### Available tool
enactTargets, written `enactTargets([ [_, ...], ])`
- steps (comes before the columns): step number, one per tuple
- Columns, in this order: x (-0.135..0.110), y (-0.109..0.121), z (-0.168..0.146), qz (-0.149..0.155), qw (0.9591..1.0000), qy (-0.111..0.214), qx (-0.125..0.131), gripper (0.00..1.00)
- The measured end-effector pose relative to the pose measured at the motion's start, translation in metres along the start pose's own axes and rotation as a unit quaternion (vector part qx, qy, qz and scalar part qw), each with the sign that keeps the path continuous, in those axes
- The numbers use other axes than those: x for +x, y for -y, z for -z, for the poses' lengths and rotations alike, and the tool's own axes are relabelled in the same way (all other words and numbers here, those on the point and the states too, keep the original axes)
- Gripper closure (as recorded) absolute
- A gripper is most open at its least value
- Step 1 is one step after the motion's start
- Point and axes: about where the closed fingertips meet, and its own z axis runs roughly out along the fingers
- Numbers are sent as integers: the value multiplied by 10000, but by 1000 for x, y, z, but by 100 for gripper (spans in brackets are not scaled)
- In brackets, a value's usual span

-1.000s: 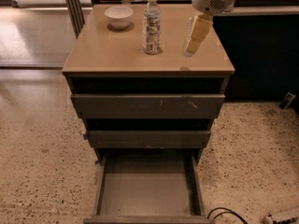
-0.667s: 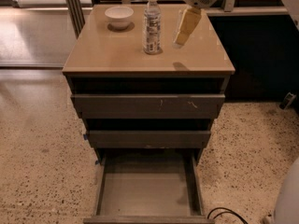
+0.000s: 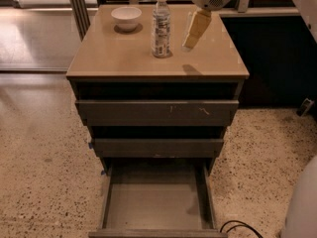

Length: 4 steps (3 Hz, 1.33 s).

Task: Place blue plastic bottle into bottom drawer

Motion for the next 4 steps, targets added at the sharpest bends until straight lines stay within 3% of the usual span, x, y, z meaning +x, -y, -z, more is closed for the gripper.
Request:
enactTargets([
  [1, 10, 15, -14, -274, 9990, 319, 167, 0],
  [2, 19, 36, -25, -674, 9933, 846, 414, 0],
  [3, 19, 38, -26, -696, 9926, 896, 425, 0],
  [4, 22, 36, -33, -1030, 9873, 1104, 494, 0],
])
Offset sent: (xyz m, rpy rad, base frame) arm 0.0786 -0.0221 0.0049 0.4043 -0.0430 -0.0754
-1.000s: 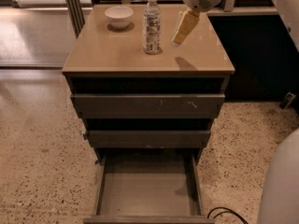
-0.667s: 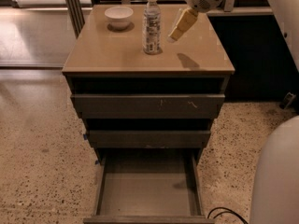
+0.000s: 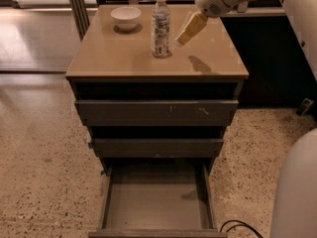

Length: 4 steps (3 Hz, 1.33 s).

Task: Place blue plastic bottle into bottom drawer

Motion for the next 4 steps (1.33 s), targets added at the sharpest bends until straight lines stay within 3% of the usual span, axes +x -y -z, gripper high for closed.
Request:
enactTargets([
  [1, 3, 4, -18, -485, 9976, 464, 147, 0],
  [2, 3, 3, -27, -599, 9963, 605, 122, 0],
  [3, 0, 6, -48, -996, 9890, 1086, 155, 0],
  [4, -14, 14, -72, -955, 9864, 1321, 195, 0],
])
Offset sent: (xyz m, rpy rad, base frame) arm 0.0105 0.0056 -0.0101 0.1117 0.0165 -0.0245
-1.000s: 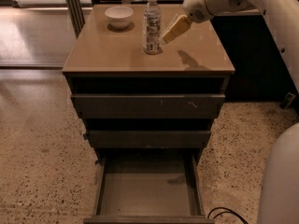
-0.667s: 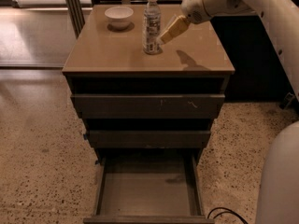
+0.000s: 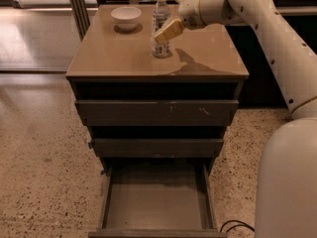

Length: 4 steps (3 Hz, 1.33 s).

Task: Place blue plastic bottle into bottom drawer

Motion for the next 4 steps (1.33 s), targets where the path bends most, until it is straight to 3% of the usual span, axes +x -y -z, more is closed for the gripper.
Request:
enactTargets([
  [1, 0, 7, -27, -191, 9997, 109, 108, 0],
  [3, 6, 16, -51, -160, 9997, 164, 96, 0],
  [4, 4, 18, -50, -155, 9996, 183, 117, 27],
])
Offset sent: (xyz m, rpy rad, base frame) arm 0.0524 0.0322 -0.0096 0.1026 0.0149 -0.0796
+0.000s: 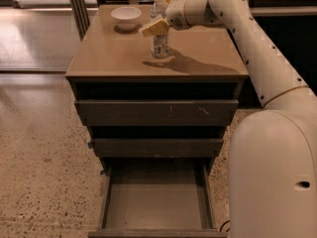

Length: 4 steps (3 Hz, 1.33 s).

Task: Place blue plastic bottle into bottom drawer

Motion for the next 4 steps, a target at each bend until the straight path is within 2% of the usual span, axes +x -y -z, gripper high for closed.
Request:
enactTargets([
  [2, 0, 0, 0, 0, 10000, 0, -1, 73],
  [3, 0, 0, 0, 0, 10000, 0, -1, 100],
  [4, 0, 0, 0, 1, 10000, 1, -1, 100],
])
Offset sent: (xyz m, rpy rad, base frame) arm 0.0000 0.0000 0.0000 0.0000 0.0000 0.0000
